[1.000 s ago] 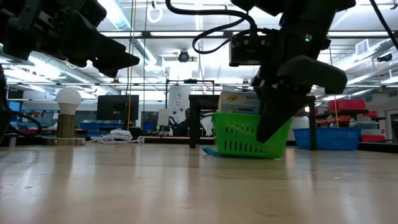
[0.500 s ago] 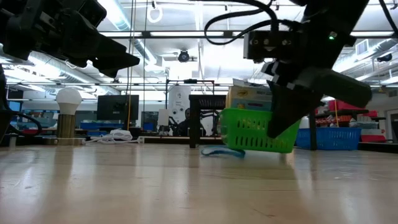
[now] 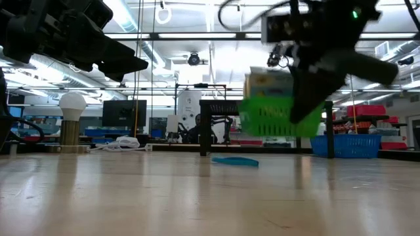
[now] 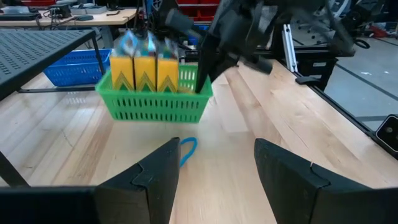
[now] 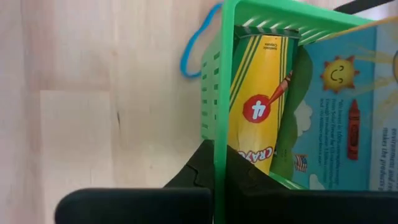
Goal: Pick & Place Office Desk Supplies
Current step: Put the green bin on the shelf
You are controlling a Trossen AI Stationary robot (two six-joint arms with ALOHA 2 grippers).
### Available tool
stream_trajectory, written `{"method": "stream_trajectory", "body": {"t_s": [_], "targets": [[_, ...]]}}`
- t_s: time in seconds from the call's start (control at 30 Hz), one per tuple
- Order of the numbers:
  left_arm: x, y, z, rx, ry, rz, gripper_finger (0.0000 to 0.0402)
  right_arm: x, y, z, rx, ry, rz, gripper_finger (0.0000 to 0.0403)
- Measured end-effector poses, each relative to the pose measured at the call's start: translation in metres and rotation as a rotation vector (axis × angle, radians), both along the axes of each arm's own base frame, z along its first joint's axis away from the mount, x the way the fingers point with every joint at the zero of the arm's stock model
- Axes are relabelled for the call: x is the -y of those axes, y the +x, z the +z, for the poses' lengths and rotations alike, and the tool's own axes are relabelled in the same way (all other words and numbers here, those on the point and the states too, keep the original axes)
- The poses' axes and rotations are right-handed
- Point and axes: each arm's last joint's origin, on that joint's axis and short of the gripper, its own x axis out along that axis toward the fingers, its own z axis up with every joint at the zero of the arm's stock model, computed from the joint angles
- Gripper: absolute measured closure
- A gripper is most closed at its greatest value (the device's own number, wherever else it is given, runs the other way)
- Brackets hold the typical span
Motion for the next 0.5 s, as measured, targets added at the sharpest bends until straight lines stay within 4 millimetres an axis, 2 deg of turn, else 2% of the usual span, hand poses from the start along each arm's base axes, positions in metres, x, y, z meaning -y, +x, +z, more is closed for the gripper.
{"method": "stream_trajectory", "body": {"t_s": [0.27, 0.5], "targets": [[0.000, 0.000, -0.001, -0.006, 0.001, 0.000, 0.0189, -0.002, 0.010, 0.037, -0.005, -0.011, 0.023, 0.0402], [0.000, 0.000, -0.001, -0.007, 0.001, -0.001, 0.0189, 0.013, 0.013, 0.055, -0.044, -0.030, 0.013, 0.0402]]}}
